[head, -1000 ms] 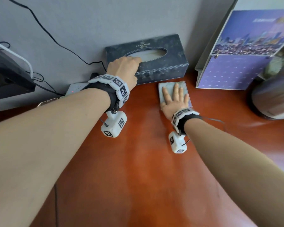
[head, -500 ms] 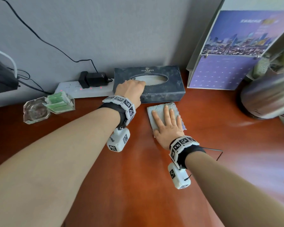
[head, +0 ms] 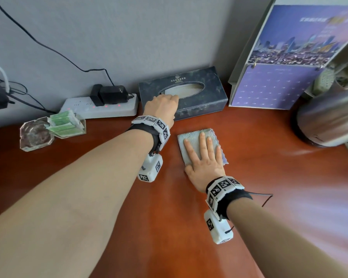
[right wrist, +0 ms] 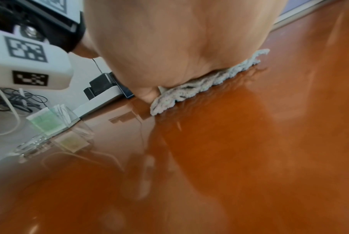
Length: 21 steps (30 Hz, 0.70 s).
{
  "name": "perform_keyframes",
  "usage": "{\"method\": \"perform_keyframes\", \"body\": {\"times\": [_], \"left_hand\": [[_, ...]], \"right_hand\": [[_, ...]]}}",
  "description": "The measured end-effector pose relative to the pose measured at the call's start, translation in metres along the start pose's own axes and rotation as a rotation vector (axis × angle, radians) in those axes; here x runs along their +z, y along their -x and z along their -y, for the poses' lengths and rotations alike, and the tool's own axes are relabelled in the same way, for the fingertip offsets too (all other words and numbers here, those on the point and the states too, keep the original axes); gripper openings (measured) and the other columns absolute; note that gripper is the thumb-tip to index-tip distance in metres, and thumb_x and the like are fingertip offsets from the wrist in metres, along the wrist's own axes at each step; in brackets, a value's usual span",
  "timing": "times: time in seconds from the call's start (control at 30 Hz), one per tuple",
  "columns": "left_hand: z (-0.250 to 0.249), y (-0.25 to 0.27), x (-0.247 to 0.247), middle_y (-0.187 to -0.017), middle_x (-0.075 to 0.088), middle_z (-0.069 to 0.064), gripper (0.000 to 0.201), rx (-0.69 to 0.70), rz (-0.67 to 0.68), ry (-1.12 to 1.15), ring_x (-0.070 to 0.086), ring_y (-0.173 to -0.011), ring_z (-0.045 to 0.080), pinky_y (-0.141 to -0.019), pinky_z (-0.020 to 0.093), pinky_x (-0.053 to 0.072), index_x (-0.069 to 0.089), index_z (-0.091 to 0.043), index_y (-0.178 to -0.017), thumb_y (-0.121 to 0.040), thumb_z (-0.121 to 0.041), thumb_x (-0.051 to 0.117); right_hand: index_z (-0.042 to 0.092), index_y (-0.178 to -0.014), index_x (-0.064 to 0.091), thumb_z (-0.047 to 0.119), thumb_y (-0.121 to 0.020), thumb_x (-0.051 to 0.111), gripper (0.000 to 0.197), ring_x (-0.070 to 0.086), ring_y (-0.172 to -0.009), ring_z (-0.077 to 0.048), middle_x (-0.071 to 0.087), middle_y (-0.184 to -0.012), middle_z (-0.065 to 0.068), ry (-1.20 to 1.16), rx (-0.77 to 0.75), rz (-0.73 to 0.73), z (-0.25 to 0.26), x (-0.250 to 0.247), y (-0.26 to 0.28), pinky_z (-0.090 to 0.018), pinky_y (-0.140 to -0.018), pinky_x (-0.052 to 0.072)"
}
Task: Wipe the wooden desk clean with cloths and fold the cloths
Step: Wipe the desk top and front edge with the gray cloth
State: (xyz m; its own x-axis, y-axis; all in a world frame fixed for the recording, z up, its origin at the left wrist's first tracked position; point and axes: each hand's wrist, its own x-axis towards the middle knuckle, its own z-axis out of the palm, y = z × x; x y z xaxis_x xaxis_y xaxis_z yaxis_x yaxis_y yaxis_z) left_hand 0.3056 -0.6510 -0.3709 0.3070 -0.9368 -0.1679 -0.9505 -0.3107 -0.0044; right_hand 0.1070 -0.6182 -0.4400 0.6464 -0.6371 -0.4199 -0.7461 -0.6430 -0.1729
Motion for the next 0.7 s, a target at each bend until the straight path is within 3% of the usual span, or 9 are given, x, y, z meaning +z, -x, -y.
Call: {"method": "perform_keyframes", "body": {"times": [0.3,0.7], "left_hand": [[0.005,-0.003,0.004,-0.115,0.062,0.005,0.046,0.023,-0.029,0.068,0.061,-0.106,0.028,-0.076,0.044,0.051,0.051,-0.013,-0.128,-0.086,-0.007,0.070],[0.019,-0.008,0.004,-0.125,0.060,0.006,0.051,0.084,0.008,0.093,0.059,-0.111,0.029,-0.083,0.048,0.054,0.047,-0.014,-0.137,-0.090,-0.005,0.064]], "right_hand": [[0.038,-0.149,-0.024,0.044,-0.096,0.023,0.070,-0.029,-0.144,-0.031,-0.038,-0.153,-0.010,0.006,0.012,0.017,0.002,-0.001,0.000,-0.053,-0.117,-0.014],[0.037,-0.148,-0.026,0.042,-0.097,0.023,0.071,-0.029,-0.143,-0.033,-0.038,-0.153,-0.012,-0.012,0.055,0.030,0.021,0.003,0.007,-0.054,-0.117,-0.013]]}}
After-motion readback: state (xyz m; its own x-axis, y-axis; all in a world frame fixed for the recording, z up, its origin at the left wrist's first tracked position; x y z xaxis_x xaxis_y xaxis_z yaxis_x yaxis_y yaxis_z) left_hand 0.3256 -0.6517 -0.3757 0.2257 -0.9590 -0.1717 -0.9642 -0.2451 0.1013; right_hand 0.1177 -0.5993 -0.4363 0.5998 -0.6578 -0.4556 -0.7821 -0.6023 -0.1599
